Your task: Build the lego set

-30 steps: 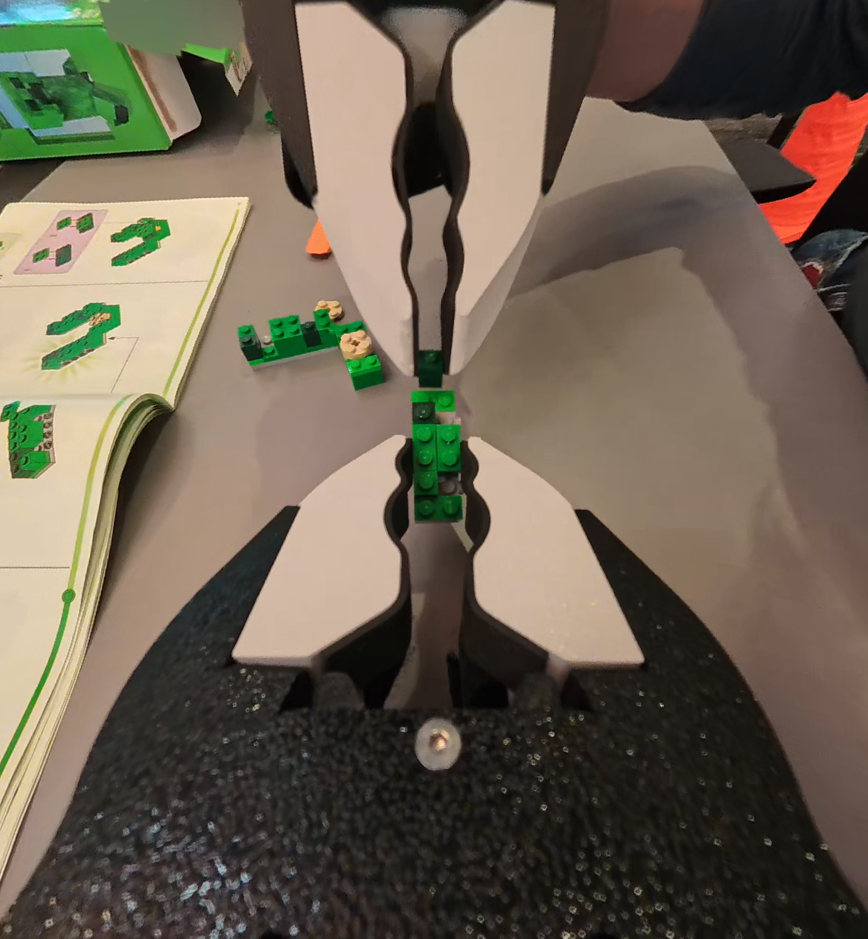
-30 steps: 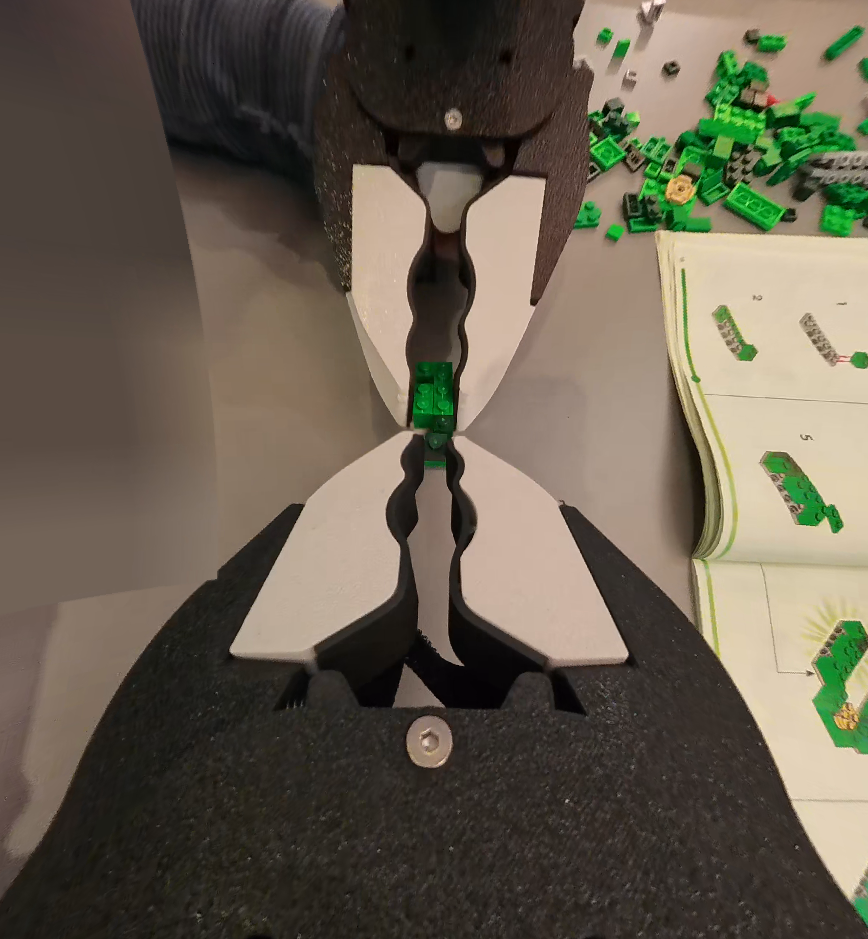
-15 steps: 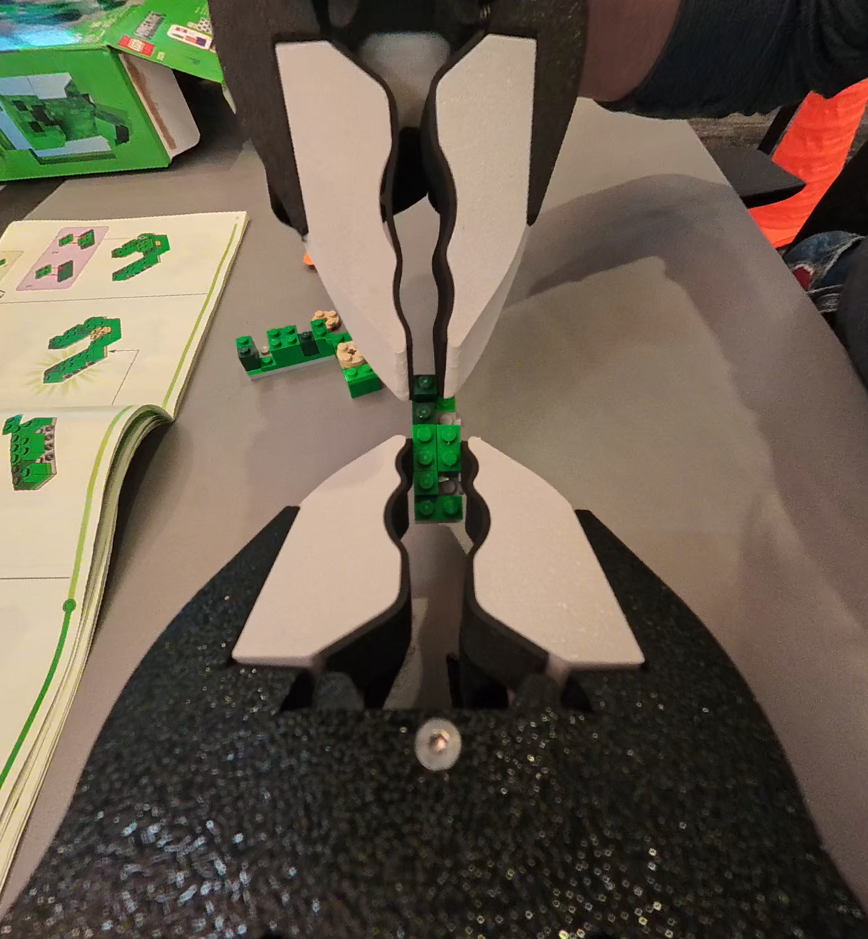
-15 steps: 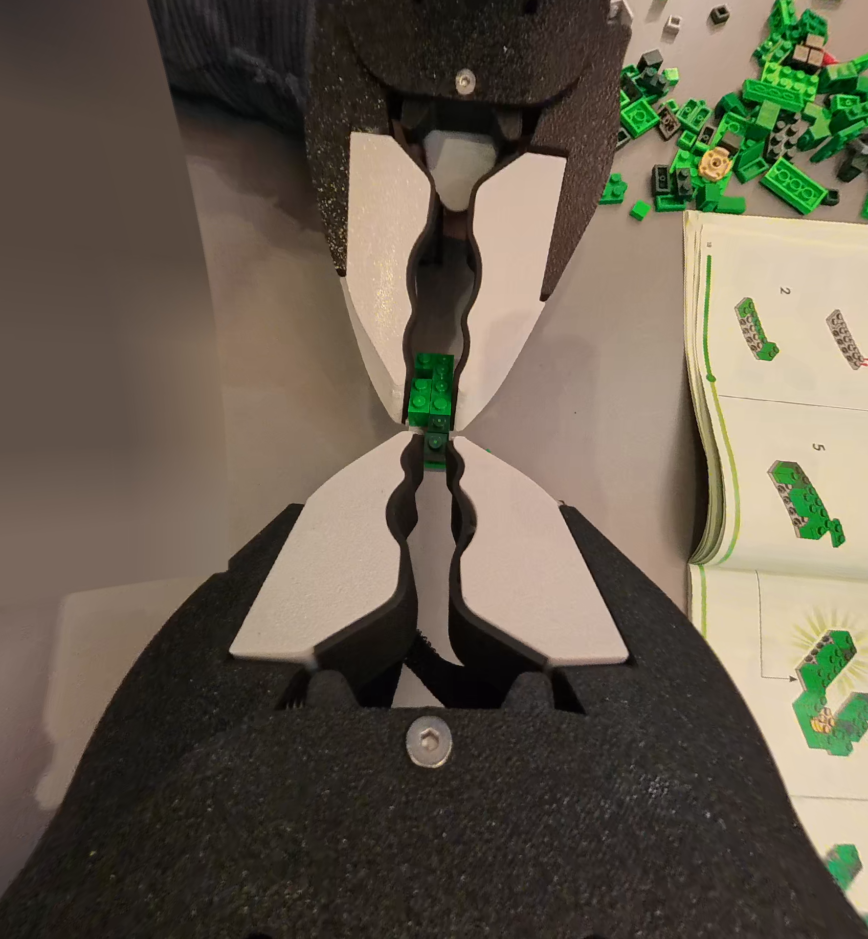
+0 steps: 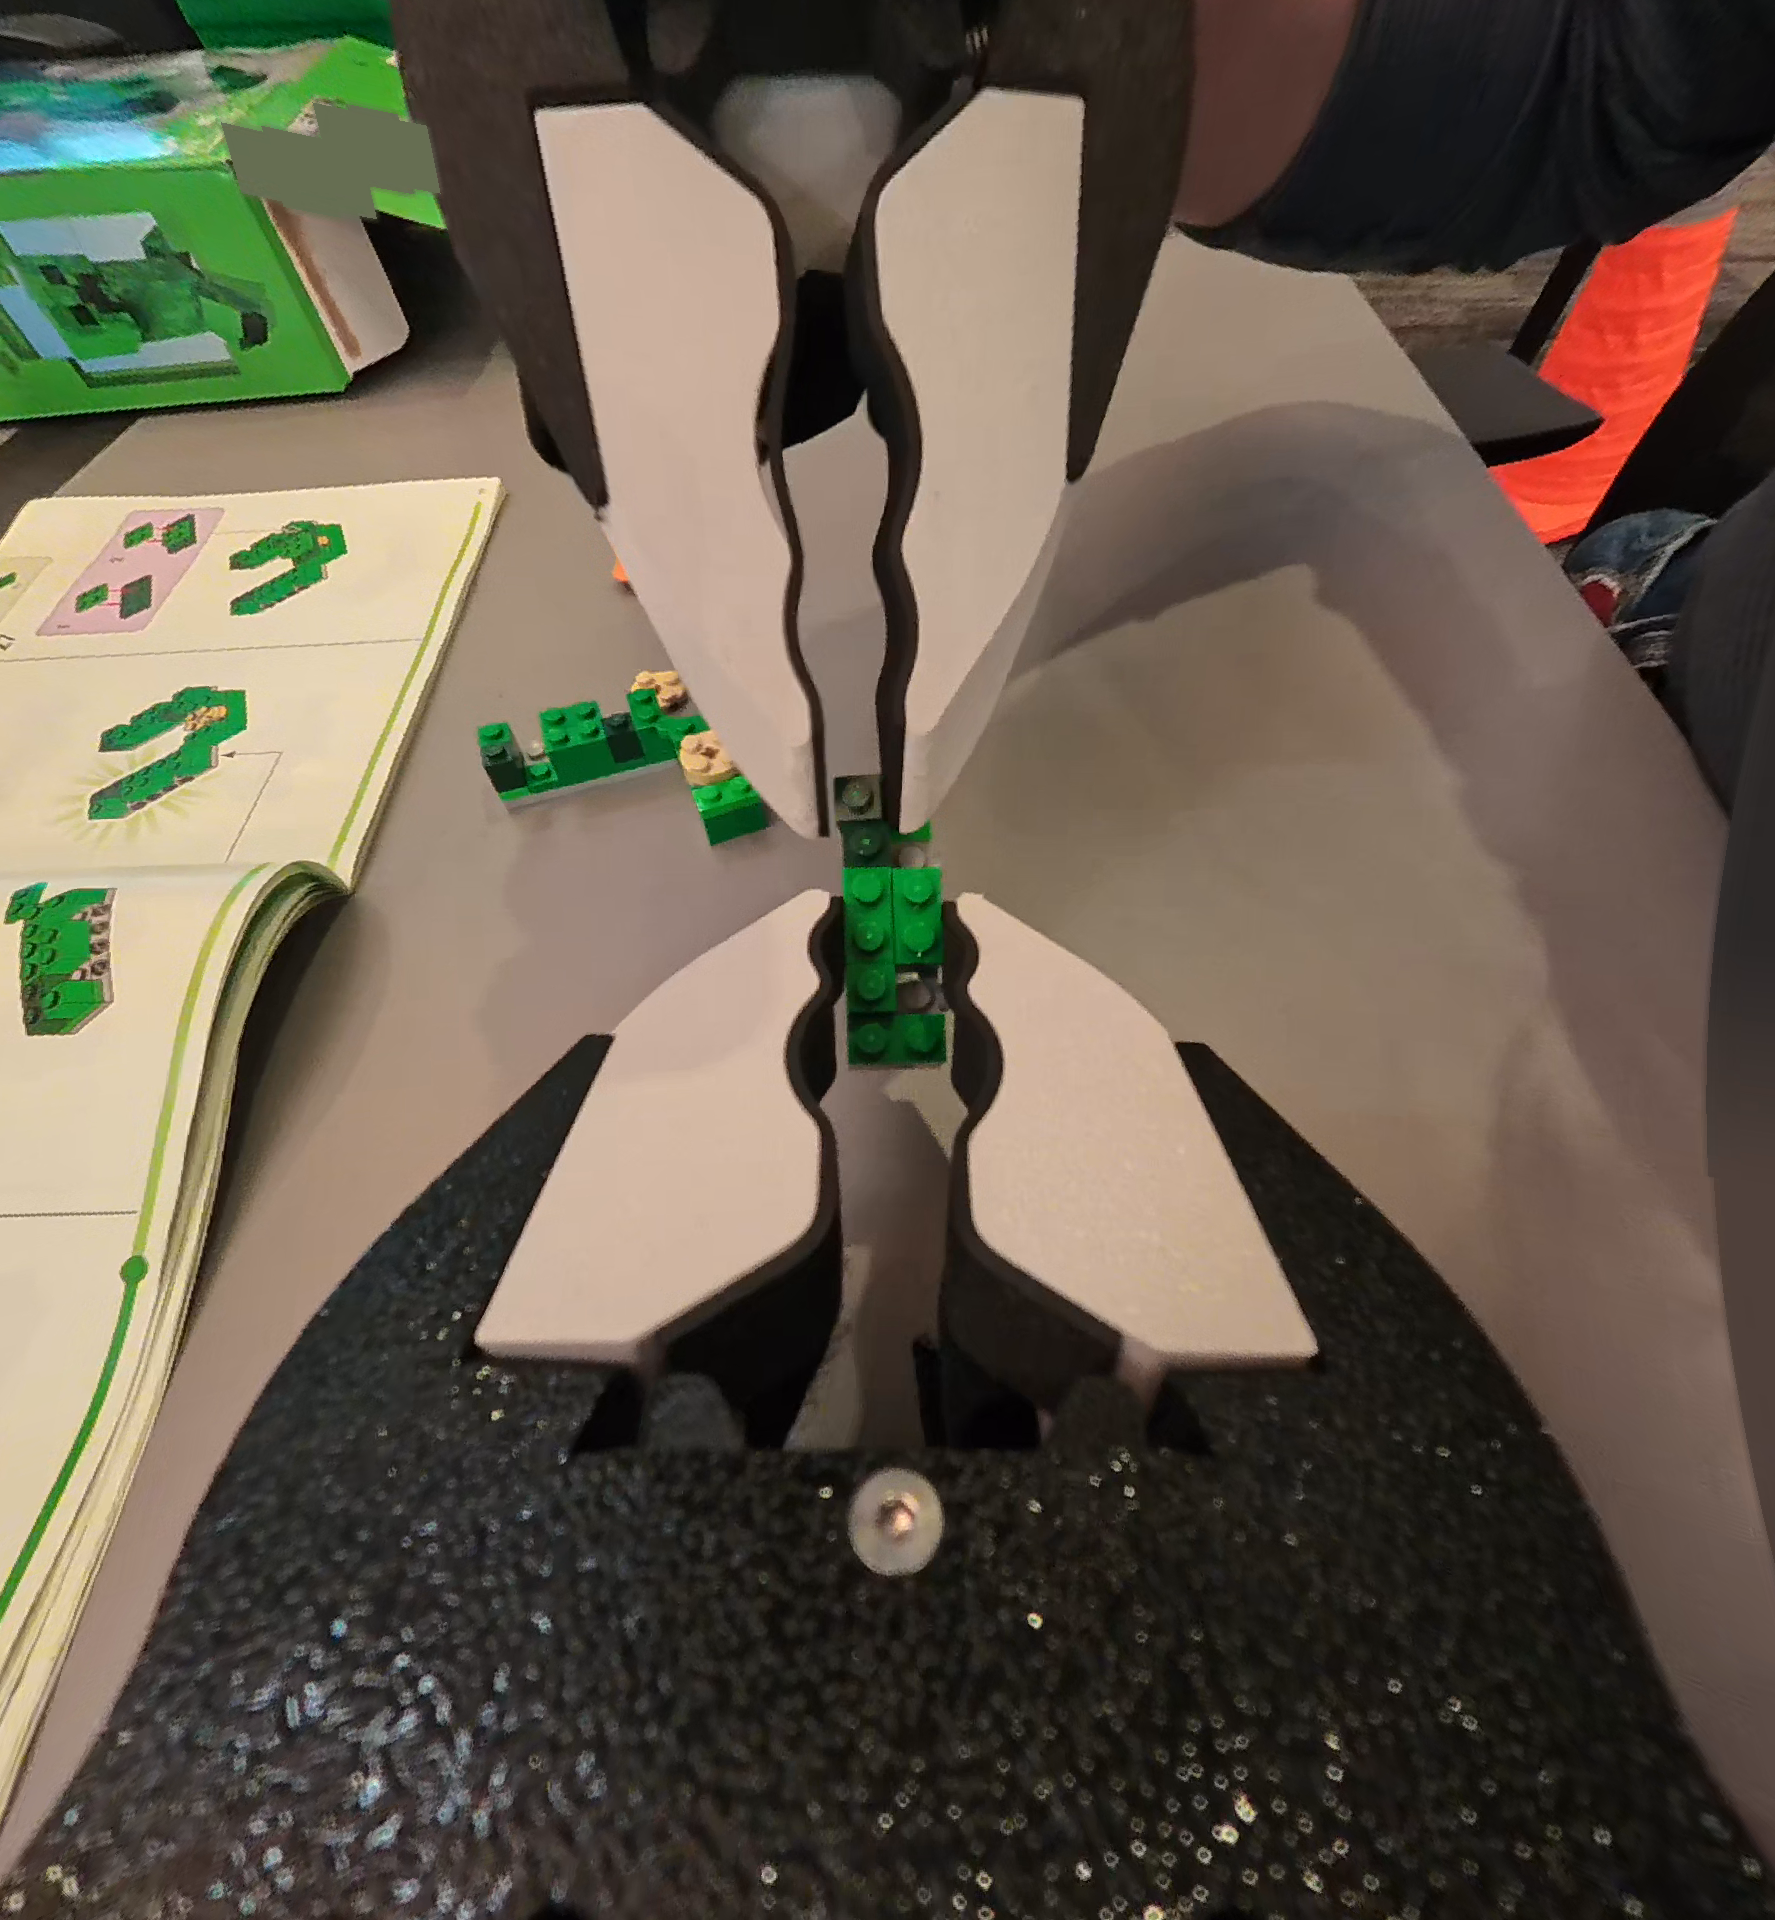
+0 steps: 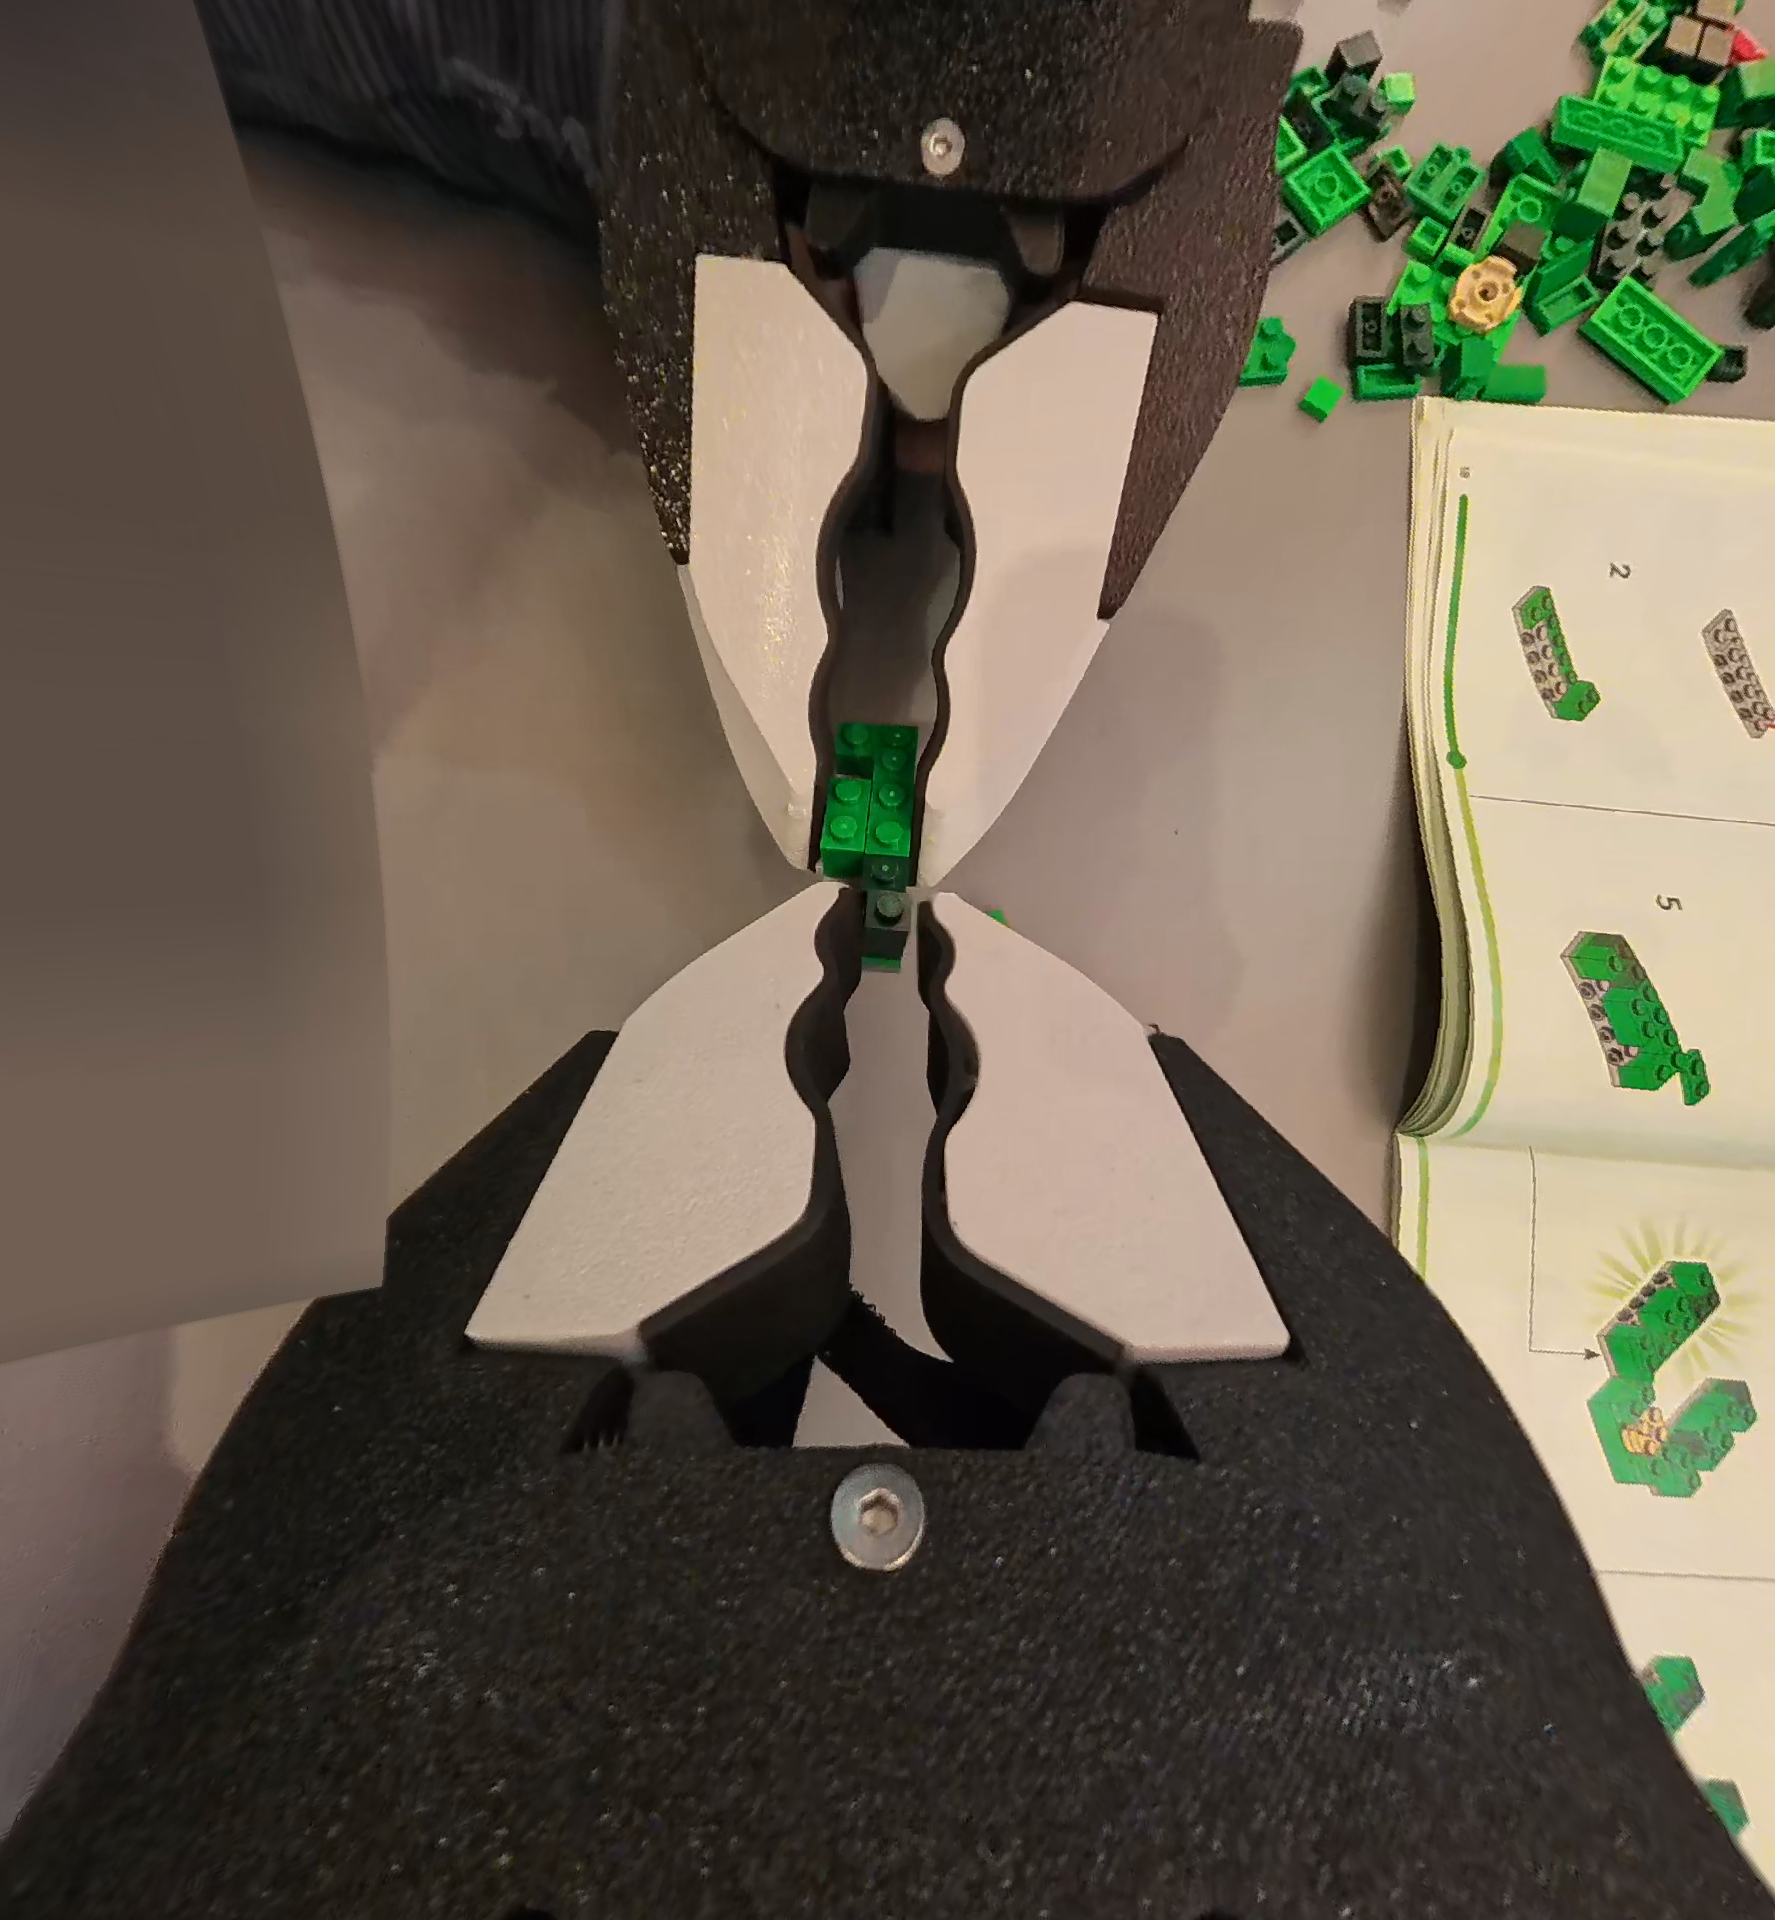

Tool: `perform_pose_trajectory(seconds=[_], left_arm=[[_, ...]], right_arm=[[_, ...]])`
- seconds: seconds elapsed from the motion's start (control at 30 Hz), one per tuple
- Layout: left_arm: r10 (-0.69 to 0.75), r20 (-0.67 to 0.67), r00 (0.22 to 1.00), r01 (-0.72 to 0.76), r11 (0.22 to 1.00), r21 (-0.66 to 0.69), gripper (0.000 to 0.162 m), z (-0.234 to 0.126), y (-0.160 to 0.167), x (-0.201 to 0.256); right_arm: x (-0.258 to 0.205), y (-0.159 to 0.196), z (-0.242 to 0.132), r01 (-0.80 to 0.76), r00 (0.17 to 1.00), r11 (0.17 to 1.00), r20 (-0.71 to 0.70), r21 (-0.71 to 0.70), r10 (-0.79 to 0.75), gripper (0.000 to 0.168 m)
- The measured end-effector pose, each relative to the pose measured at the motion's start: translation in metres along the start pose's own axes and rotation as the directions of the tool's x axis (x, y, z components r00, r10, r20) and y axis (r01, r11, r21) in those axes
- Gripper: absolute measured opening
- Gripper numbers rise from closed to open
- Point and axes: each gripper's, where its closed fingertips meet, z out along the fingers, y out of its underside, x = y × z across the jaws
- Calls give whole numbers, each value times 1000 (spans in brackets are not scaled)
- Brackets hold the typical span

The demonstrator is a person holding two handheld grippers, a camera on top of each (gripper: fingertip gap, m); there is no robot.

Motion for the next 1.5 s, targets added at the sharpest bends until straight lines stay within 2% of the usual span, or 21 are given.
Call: perform_pose_trajectory(seconds=[0.23,0.37,0.43,0.5,0.6,0.7,0.8,1.0,1.1,1.27,1.4,1.5], left_arm=[[4,2,1000,-4,1000,1,17,0,0,0],[-11,15,1000,11,1000,8,17,-2,-1,-3],[-43,14,999,42,998,35,17,-5,-5,-5],[-79,-1,997,79,994,78,17,-8,-10,-6],[-124,-31,992,127,983,135,17,-13,-18,-6],[-141,-48,989,147,976,161,17,-14,-21,-5],[-147,-55,988,154,974,164,17,-14,-22,-4],[-157,-70,985,167,973,162,17,-13,-23,-2],[-156,-73,985,165,974,152,17,-12,-23,-1],[-171,-84,982,183,970,161,17,-11,-24,0],[-176,-97,980,190,968,161,16,-12,-25,1],[-180,-90,979,193,969,155,16,-10,-24,1]], right_arm=[[-2,-2,-2,8,1000,1000,1,-1,-8,14],[2,-6,-10,33,997,999,-63,32,-31,36],[6,-11,-16,122,979,990,-170,73,-108,49],[12,-11,-22,289,900,956,-354,49,-254,52],[16,-7,-22,512,663,842,-546,-171,-513,52],[21,-5,-19,573,467,732,-587,-369,-661,56],[26,-9,-18,573,362,679,-602,-459,-712,52],[28,-14,-13,585,293,625,-584,-516,-757,36],[29,-15,-13,595,250,588,-570,-547,-783,22],[28,-15,-15,600,214,546,-539,-585,-814,21],[26,-17,-17,617,124,469,-510,-632,-851,20],[27,-16,-17,610,116,453,-492,-650,-863,19]])
